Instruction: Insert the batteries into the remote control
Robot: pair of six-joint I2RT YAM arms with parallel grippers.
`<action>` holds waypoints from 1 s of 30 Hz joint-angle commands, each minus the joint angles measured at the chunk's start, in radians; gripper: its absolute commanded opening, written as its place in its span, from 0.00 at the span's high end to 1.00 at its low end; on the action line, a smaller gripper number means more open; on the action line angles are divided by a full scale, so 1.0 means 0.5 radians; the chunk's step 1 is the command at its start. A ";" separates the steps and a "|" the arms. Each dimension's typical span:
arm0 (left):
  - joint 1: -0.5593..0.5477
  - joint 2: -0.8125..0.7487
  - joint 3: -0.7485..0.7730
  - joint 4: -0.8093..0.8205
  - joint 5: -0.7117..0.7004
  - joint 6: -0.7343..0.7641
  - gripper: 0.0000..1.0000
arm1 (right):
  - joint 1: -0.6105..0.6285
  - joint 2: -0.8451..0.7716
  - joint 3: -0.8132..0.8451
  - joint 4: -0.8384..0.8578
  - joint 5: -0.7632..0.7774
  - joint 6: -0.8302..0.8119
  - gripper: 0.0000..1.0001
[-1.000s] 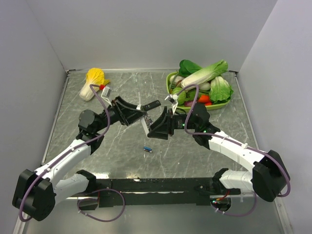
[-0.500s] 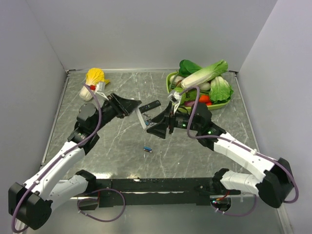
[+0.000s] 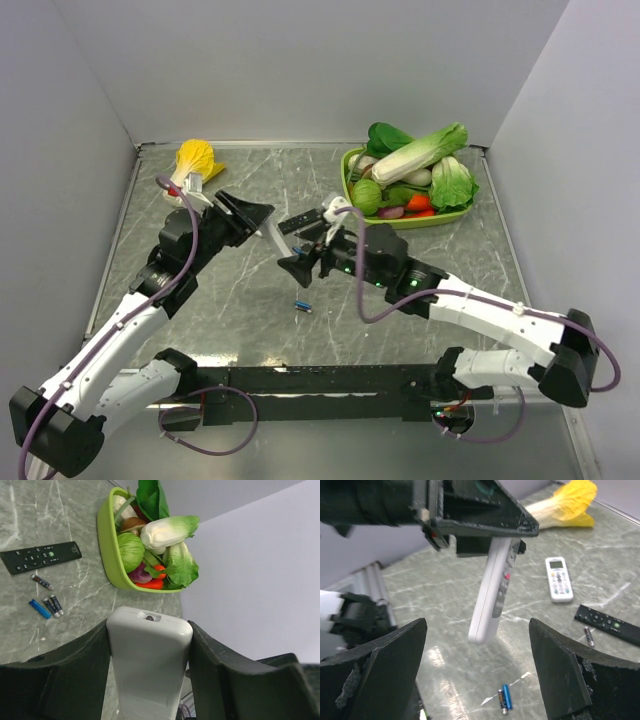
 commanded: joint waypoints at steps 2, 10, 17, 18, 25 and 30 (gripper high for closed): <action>-0.009 -0.080 0.068 -0.014 -0.077 -0.042 0.99 | 0.141 0.208 0.144 0.050 0.433 -0.131 0.11; -0.009 -0.132 0.028 -0.011 -0.077 -0.042 0.99 | 0.178 0.390 0.215 0.123 0.547 -0.070 0.21; -0.009 -0.150 0.000 -0.035 -0.077 -0.024 0.99 | 0.187 0.399 0.190 0.209 0.519 -0.048 0.51; -0.009 -0.157 -0.018 -0.026 -0.077 -0.027 0.99 | 0.190 0.396 0.193 0.215 0.495 -0.039 0.56; -0.006 -0.224 -0.024 -0.029 -0.080 0.135 0.60 | 0.184 0.301 0.154 0.145 0.403 0.025 1.00; -0.003 -0.371 -0.021 0.038 -0.133 0.439 0.25 | 0.105 0.175 0.092 0.056 0.256 0.120 1.00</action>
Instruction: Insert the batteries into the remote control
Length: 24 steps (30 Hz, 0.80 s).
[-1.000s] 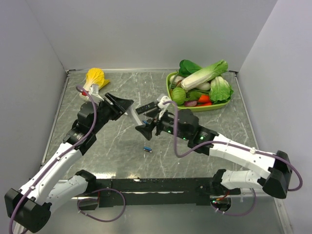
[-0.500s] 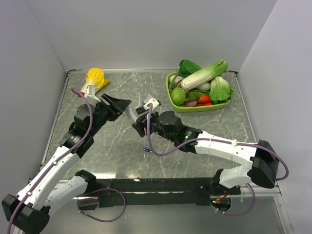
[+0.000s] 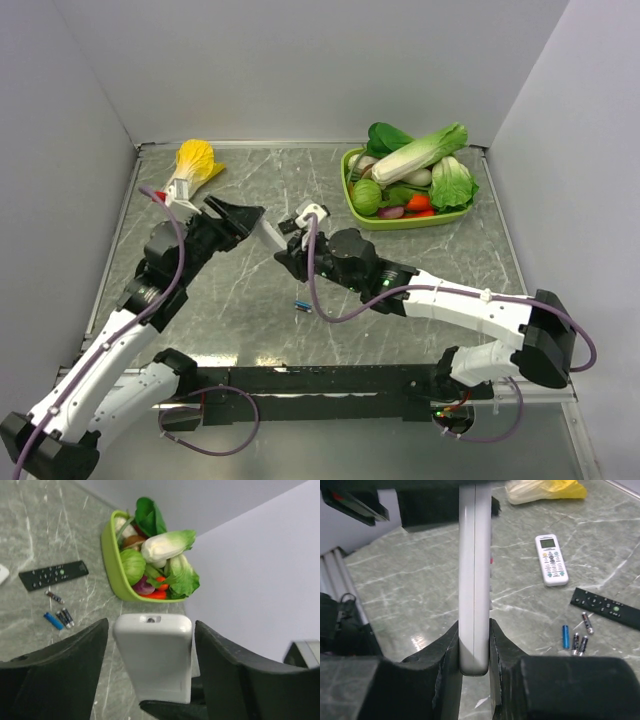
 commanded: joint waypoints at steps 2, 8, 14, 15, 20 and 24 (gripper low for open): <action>0.008 -0.201 0.019 0.138 0.028 0.442 0.20 | -0.119 -0.290 -0.061 0.021 -0.210 0.252 1.00; 0.027 -0.345 -0.048 0.306 0.371 0.743 0.07 | -0.355 -0.511 -0.178 0.040 -0.667 0.463 1.00; 0.033 -0.253 -0.091 0.591 0.816 0.719 0.02 | -0.530 -0.588 -0.212 0.178 -1.158 0.623 1.00; 0.033 -0.195 -0.094 0.719 0.945 0.661 0.02 | -0.537 -0.582 -0.206 0.190 -1.192 0.633 1.00; 0.036 -0.029 -0.131 1.094 1.163 0.467 0.02 | -0.583 -0.542 -0.218 0.356 -1.376 0.774 1.00; 0.033 0.029 -0.171 1.312 1.216 0.308 0.04 | -0.598 -0.530 -0.236 0.438 -1.490 0.844 1.00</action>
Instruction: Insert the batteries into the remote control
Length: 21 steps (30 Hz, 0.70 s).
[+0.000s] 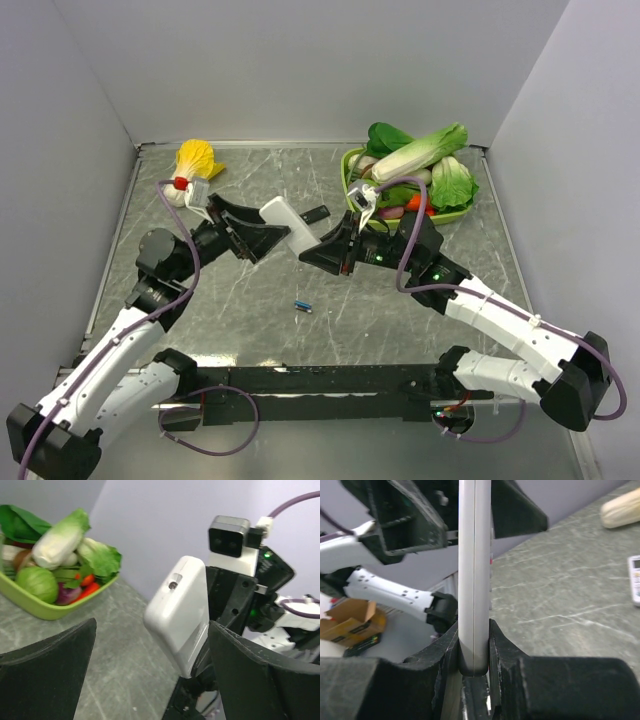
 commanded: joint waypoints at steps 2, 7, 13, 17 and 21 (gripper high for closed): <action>0.009 0.054 -0.047 0.549 0.229 -0.249 0.05 | -0.029 0.011 -0.011 0.269 -0.249 0.156 1.00; 0.009 0.134 -0.191 1.125 0.299 -0.626 0.10 | -0.053 0.023 -0.075 0.463 -0.335 0.316 1.00; 0.009 0.204 -0.222 1.292 0.309 -0.792 0.21 | -0.069 0.026 -0.106 0.518 -0.354 0.362 1.00; 0.009 0.174 -0.210 1.246 0.263 -0.783 0.31 | -0.072 0.038 -0.127 0.542 -0.342 0.371 1.00; 0.006 0.161 -0.192 1.136 0.266 -0.731 0.35 | -0.069 0.066 -0.130 0.570 -0.354 0.383 1.00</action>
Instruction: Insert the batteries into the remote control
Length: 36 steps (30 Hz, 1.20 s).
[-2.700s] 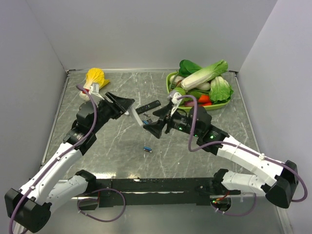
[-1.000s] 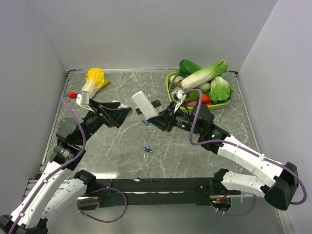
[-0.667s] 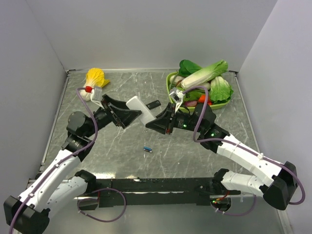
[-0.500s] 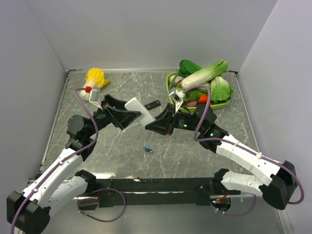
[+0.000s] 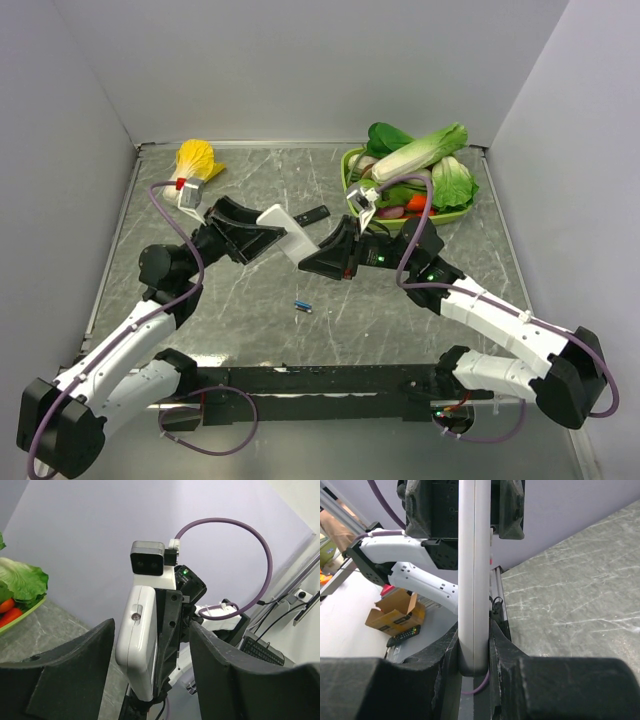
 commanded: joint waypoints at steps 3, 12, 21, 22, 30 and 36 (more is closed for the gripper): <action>0.001 -0.043 0.008 0.030 0.004 -0.002 0.34 | -0.009 0.053 0.000 0.253 -0.051 0.069 1.00; -0.002 -0.028 -0.075 0.119 -0.116 -0.085 0.44 | -0.009 0.188 0.025 0.437 -0.076 0.161 1.00; -0.002 -0.061 -0.087 -0.052 -0.244 0.037 0.94 | -0.009 0.216 0.019 0.324 0.019 0.100 1.00; -0.002 -0.089 -0.090 -0.086 -0.266 0.056 0.98 | -0.012 0.213 0.025 0.287 0.044 0.088 1.00; -0.002 -0.267 -0.176 -0.513 -0.695 0.136 0.99 | -0.006 0.164 0.037 0.029 0.402 0.078 0.40; -0.002 -0.279 -0.210 -0.541 -0.754 0.173 0.99 | 0.056 0.157 0.049 -0.108 0.596 0.118 0.13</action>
